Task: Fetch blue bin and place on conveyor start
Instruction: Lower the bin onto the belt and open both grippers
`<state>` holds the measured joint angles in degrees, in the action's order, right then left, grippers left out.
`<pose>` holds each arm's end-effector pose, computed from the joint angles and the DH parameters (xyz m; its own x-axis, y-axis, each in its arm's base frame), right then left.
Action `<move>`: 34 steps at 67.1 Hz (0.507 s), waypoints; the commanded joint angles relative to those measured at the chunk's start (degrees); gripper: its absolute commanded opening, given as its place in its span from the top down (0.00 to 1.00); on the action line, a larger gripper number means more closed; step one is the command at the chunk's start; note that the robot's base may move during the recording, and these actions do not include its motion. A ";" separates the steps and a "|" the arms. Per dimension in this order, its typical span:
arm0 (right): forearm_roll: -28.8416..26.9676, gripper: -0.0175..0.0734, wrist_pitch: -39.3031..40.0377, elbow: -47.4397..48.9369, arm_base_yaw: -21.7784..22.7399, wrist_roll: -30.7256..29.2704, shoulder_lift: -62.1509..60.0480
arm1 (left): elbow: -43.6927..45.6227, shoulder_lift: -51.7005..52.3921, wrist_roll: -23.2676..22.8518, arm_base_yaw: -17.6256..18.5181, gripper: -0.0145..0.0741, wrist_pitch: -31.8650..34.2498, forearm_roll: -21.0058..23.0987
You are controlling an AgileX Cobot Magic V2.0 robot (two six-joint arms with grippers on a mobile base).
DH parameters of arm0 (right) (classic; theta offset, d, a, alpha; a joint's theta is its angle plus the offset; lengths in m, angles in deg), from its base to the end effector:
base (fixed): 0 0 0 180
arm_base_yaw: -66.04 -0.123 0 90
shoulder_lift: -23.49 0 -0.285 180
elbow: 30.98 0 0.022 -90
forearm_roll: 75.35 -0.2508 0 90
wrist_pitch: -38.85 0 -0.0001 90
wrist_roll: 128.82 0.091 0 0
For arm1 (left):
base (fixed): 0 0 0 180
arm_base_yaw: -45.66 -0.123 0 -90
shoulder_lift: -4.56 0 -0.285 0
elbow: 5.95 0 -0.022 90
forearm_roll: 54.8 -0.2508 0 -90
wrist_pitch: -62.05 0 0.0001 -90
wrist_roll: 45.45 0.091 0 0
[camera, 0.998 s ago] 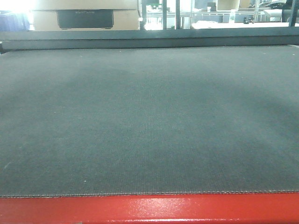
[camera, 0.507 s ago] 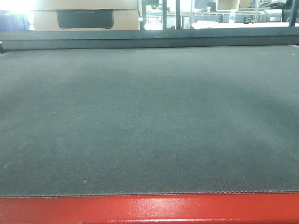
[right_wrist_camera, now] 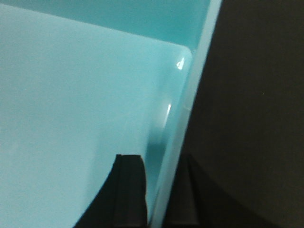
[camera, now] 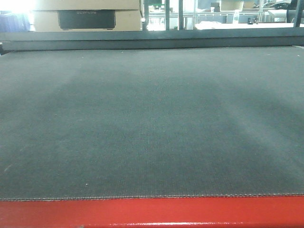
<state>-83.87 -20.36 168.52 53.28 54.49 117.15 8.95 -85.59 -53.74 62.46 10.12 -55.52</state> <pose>0.3089 0.0818 0.4353 -0.7017 -0.0227 -0.7121 -0.2177 0.9585 0.1839 0.2971 -0.0888 0.4381 -0.6115 0.0420 -0.7901 0.1999 0.9744 -0.1028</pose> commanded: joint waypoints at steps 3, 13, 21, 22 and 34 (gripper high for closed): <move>-0.58 0.98 1.70 0.42 0.04 -2.35 2.86 | -5.99 -0.61 -0.24 0.50 0.96 3.27 2.42; -0.42 0.98 1.02 0.42 0.04 -2.35 8.07 | -14.82 -0.61 -0.24 0.50 0.96 13.60 1.65; 0.36 0.98 1.34 0.42 0.04 -2.35 12.37 | -18.98 -1.03 -0.24 0.50 0.96 19.61 1.65; 0.36 0.98 1.35 0.42 0.04 -2.35 12.88 | -19.27 -1.20 -0.24 0.50 0.96 19.94 1.65; 2.10 0.94 2.28 0.42 0.04 -2.35 18.18 | -19.82 -4.67 -0.24 0.12 0.96 21.54 1.65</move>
<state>-82.36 -20.43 168.52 53.28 53.54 133.40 -11.05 -89.37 -54.54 62.36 27.22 -55.59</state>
